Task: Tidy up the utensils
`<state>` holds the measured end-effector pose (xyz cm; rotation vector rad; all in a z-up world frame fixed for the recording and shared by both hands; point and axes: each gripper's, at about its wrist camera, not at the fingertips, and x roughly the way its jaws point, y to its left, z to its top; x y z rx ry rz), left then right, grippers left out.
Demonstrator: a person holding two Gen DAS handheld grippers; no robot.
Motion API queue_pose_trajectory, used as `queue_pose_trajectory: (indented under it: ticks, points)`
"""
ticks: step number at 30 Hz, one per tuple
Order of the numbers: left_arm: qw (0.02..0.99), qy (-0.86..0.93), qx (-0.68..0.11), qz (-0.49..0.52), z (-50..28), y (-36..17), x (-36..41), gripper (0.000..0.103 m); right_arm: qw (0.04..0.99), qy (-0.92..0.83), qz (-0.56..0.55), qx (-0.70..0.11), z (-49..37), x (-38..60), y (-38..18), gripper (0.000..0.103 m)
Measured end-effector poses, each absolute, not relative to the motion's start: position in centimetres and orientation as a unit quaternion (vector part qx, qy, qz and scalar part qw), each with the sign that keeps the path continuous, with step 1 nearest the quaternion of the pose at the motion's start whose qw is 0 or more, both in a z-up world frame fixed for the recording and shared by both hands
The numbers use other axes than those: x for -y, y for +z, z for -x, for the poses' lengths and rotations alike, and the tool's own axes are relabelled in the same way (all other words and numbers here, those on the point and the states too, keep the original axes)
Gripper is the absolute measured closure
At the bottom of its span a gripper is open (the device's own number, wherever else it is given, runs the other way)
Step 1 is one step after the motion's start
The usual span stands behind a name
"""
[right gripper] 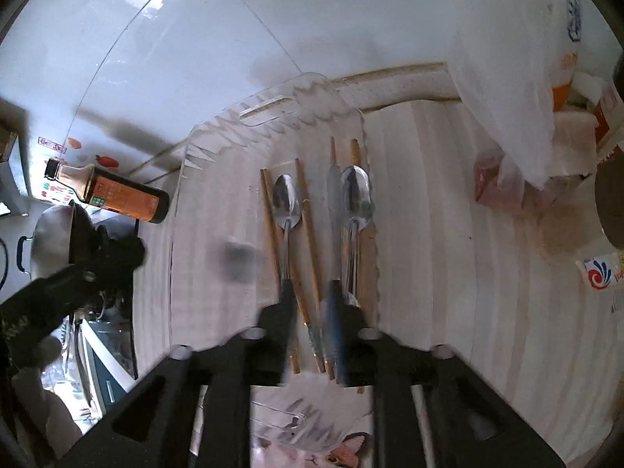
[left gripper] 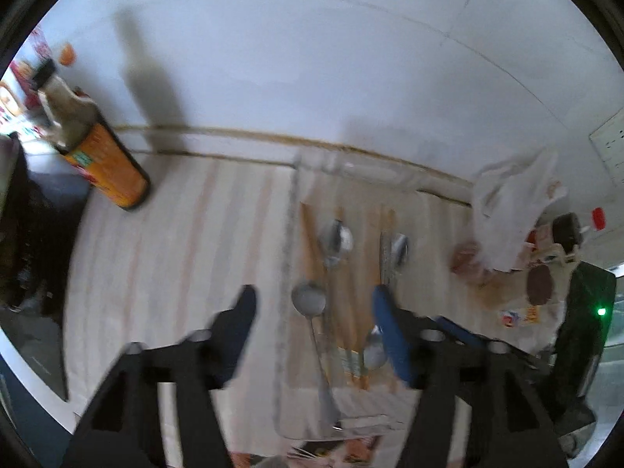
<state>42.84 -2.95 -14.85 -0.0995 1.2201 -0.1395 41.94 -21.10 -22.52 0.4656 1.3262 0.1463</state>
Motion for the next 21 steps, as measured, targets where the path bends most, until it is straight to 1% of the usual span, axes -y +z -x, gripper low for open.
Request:
queue_pose_trajectory:
  ticks: [1,3,4,5,6,8,9,10,11,12,13,14,15,16,18,21]
  points:
    - [0.821,-0.059,-0.566,0.04,-42.5,-14.8,2.6,0.034,0.762,0.064,-0.213,-0.608,-41.6,21.2,-22.7,0.064]
    - [0.829,-0.044,-0.557,0.026,-42.0,-14.9,2.0,0.033,0.769,0.054,-0.2,-0.605,-41.0,21.3,-22.6,0.064]
    - [0.832,-0.037,-0.553,0.018,-41.6,-15.1,1.8,0.032,0.772,0.049,-0.194,-0.603,-40.6,21.5,-22.3,0.064]
    - [0.836,-0.029,-0.548,0.011,-41.3,-15.2,1.6,0.028,0.775,0.044,-0.187,-0.602,-40.2,21.4,-22.1,0.064]
    - [0.84,-0.018,-0.542,0.0,-40.8,-15.5,1.4,0.017,0.779,0.037,-0.179,-0.6,-39.8,21.4,-21.8,0.064]
    - [0.849,-0.007,-0.528,-0.019,-39.7,-16.0,1.0,0.015,0.79,0.017,-0.152,-0.594,-39.0,21.1,-21.3,0.061]
    - [0.852,-0.005,-0.523,-0.025,-39.3,-16.2,1.0,0.015,0.796,0.006,-0.139,-0.589,-38.5,21.0,-21.0,0.057]
    - [0.854,-0.007,-0.518,-0.035,-38.8,-16.6,1.0,0.011,0.799,-0.001,-0.132,-0.587,-38.1,21.1,-20.8,0.051]
    - [0.855,-0.006,-0.517,-0.045,-38.4,-17.0,1.1,0.006,0.802,-0.01,-0.123,-0.585,-37.6,21.0,-20.7,0.049]
    - [0.855,-0.006,-0.517,-0.05,-38.1,-17.2,1.1,0.0,0.804,-0.017,-0.116,-0.583,-37.1,20.9,-20.6,0.044]
    - [0.855,-0.009,-0.515,-0.053,-37.8,-17.5,1.2,0.0,0.806,-0.025,-0.11,-0.58,-36.7,21.0,-20.4,0.035]
    - [0.854,-0.011,-0.517,-0.055,-37.5,-18.0,1.1,0.0,0.808,-0.033,-0.103,-0.579,-36.3,21.0,-20.3,0.028]
    - [0.854,-0.012,-0.518,-0.056,-37.3,-18.2,1.2,0.0,0.81,-0.04,-0.095,-0.577,-35.9,21.0,-20.2,0.016]
    - [0.853,-0.013,-0.518,-0.06,-37.0,-18.4,1.2,0.0,0.812,-0.045,-0.091,-0.575,-35.5,21.1,-20.2,0.01]
    - [0.854,-0.012,-0.515,-0.066,-36.6,-18.5,1.3,0.0,0.814,-0.057,-0.082,-0.572,-34.7,21.1,-20.0,0.007]
    - [0.857,-0.019,-0.511,-0.067,-35.8,-18.3,1.3,0.0,0.819,-0.079,-0.067,-0.564,-33.5,20.9,-19.5,0.0]
